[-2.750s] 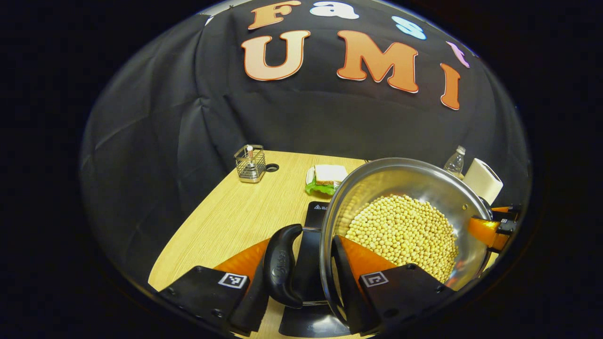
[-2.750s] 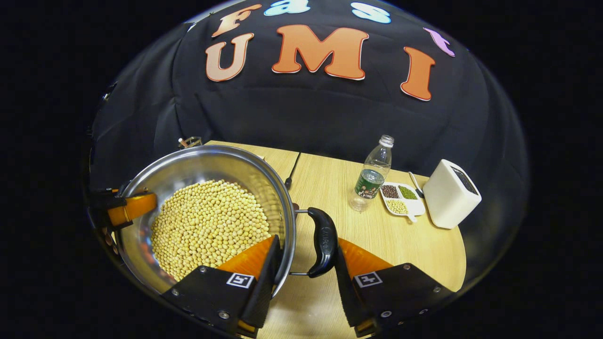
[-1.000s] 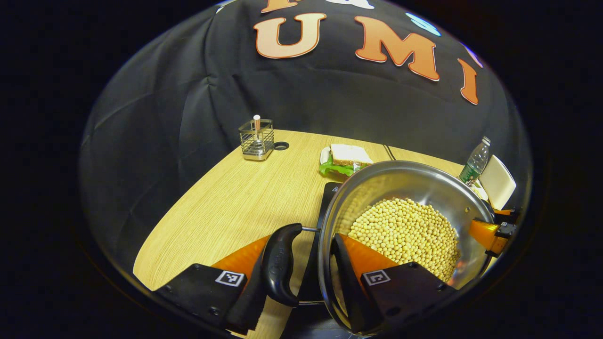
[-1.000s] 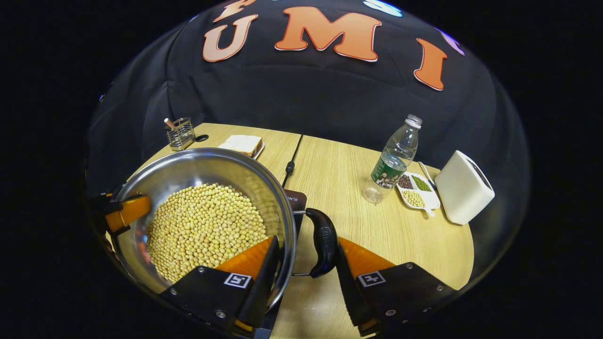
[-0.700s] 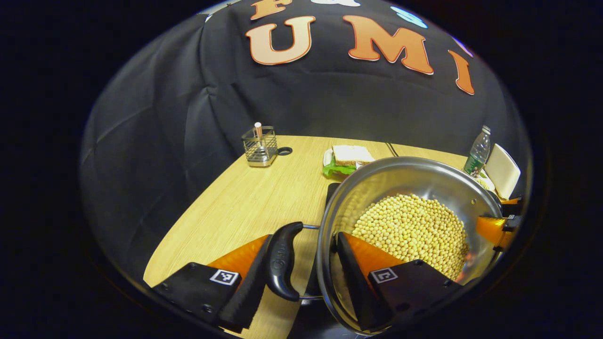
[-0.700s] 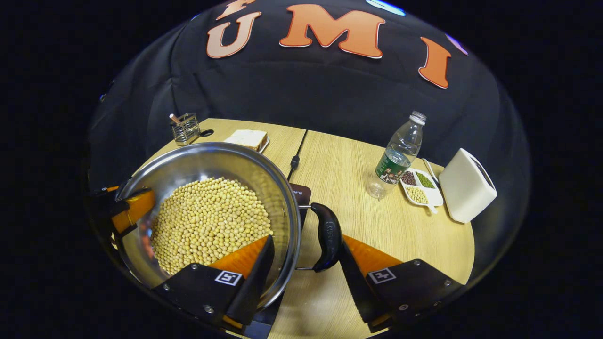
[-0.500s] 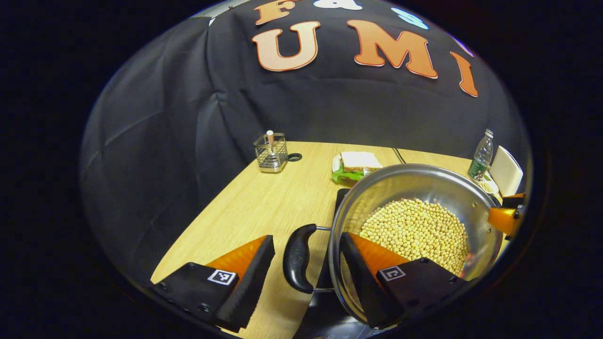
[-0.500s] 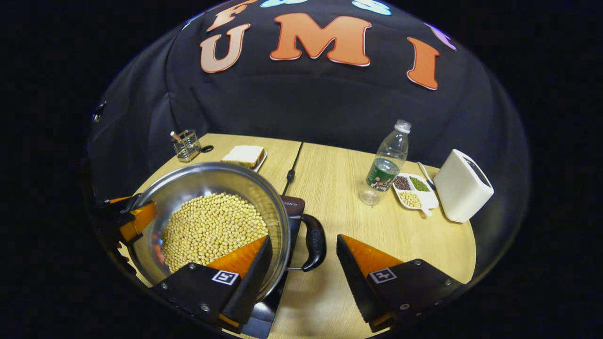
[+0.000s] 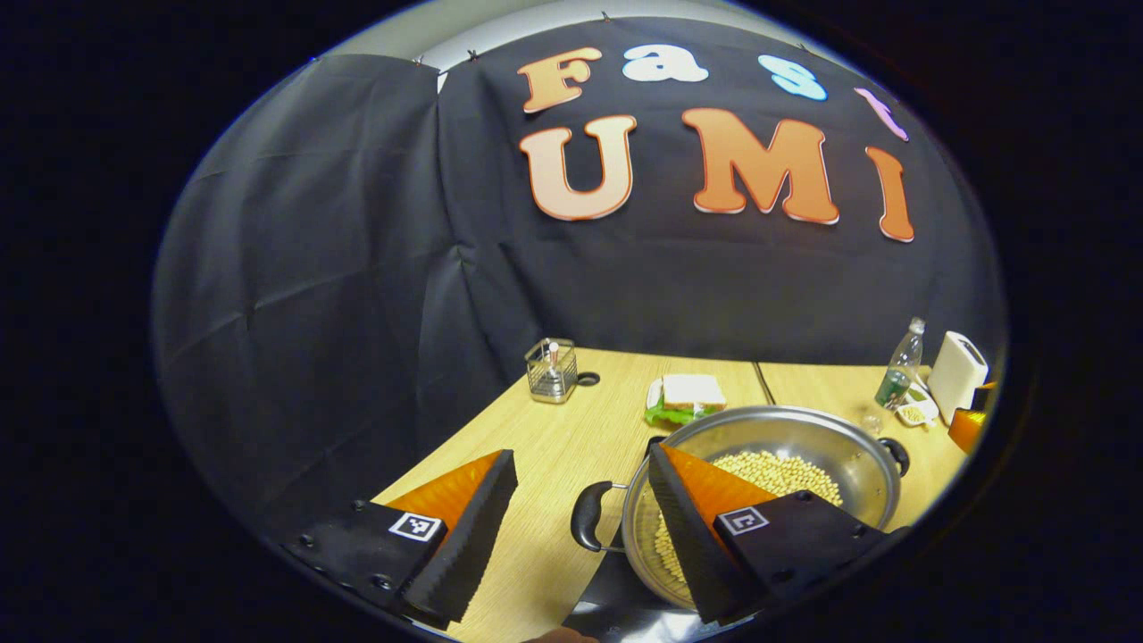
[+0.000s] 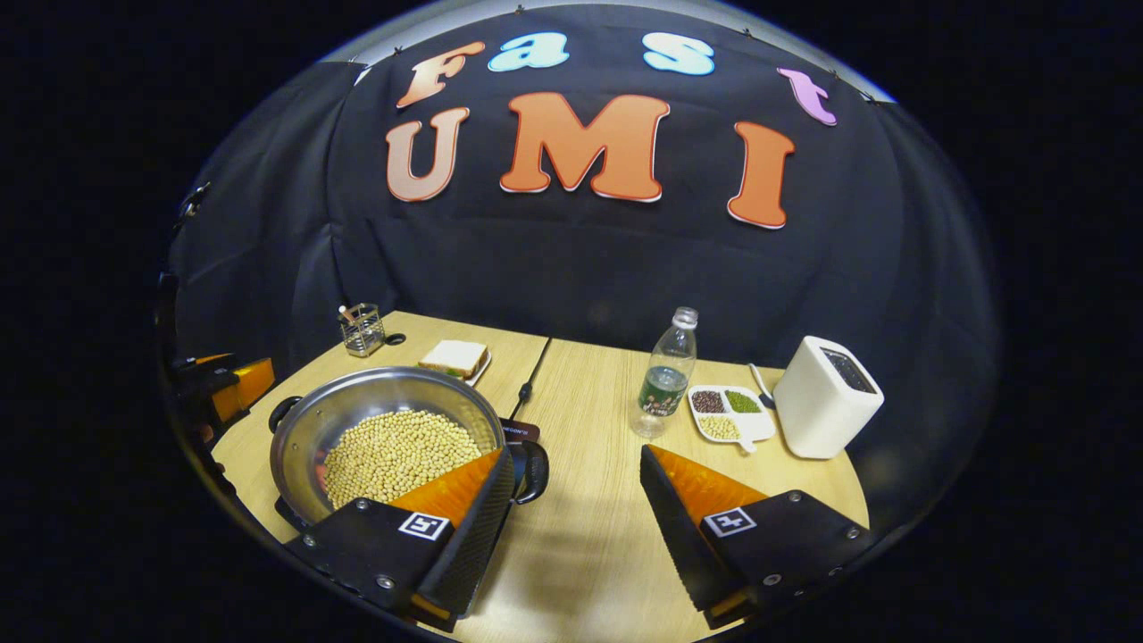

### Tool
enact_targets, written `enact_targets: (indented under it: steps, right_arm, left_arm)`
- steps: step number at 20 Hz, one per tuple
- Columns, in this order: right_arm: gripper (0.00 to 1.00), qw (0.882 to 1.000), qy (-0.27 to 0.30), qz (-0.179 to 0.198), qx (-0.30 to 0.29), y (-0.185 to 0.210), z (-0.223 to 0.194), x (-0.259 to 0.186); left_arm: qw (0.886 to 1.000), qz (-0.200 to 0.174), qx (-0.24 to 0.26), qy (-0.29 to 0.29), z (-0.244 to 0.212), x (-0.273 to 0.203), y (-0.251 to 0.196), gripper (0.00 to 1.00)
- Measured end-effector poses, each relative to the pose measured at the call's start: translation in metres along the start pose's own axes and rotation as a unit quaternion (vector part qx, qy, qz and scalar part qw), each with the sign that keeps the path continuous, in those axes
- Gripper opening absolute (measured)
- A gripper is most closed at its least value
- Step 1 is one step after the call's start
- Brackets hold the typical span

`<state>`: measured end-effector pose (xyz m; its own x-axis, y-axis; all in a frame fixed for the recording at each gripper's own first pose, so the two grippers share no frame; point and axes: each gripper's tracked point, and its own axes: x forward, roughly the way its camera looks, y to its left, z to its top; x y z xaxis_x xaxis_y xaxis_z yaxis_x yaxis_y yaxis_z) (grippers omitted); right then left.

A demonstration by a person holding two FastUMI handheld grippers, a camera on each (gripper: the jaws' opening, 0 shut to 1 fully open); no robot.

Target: First push the handle of the pot to place it horizontally, then grasp the pot with both hands and set it on the induction cooktop.

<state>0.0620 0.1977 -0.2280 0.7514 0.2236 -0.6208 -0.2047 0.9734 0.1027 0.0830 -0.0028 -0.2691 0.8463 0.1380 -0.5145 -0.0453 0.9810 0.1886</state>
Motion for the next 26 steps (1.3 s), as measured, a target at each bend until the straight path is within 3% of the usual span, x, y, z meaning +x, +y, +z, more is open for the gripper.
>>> enact_targets:
  steps: [1,4,7,12,15,17,19,21,23,24,26]
  right_arm:
    - [0.88,1.000,-0.016,-0.003,0.001,-0.009,0.007,-0.010]
    - [0.89,0.998,-0.063,-0.014,0.005,-0.038,0.032,-0.040]
    - [0.89,0.994,-0.103,-0.025,-0.011,-0.069,0.053,-0.074]
    - [0.90,0.984,-0.164,-0.062,-0.024,-0.128,0.085,-0.138]
    - [0.91,0.980,-0.190,-0.055,-0.005,-0.151,0.094,-0.169]
    - [0.93,0.978,-0.200,-0.050,0.002,-0.167,0.094,-0.184]
    - [0.95,0.976,-0.212,-0.053,-0.007,-0.184,0.095,-0.194]
    - [0.95,0.974,-0.219,-0.060,-0.010,-0.199,0.097,-0.200]
    - [0.96,0.971,-0.230,-0.060,-0.012,-0.208,0.102,-0.210]
    - [0.95,0.968,-0.241,-0.062,-0.015,-0.214,0.107,-0.217]
    - [0.95,0.961,-0.267,-0.068,-0.025,-0.224,0.118,-0.230]
  left_arm:
    - [1.000,-0.002,-0.006,-0.015,0.013,-0.010,-0.001,0.96]
    - [0.998,-0.020,-0.024,-0.061,0.054,-0.041,-0.010,1.00]
    - [0.994,-0.036,-0.026,-0.105,0.097,-0.085,-0.014,0.96]
    - [0.984,-0.048,-0.036,-0.170,0.154,-0.137,-0.019,1.00]
    - [0.974,-0.049,-0.045,-0.215,0.184,-0.171,-0.023,1.00]
    - [0.969,-0.057,-0.058,-0.234,0.196,-0.190,-0.029,1.00]
    - [0.962,-0.070,-0.063,-0.257,0.206,-0.207,-0.040,0.92]
    - [0.955,-0.079,-0.079,-0.276,0.218,-0.211,-0.043,1.00]
    - [0.951,-0.092,-0.095,-0.279,0.217,-0.217,-0.050,0.96]
    - [0.949,-0.086,-0.097,-0.286,0.221,-0.224,-0.045,1.00]
    - [0.947,-0.064,-0.091,-0.300,0.231,-0.237,-0.036,0.98]
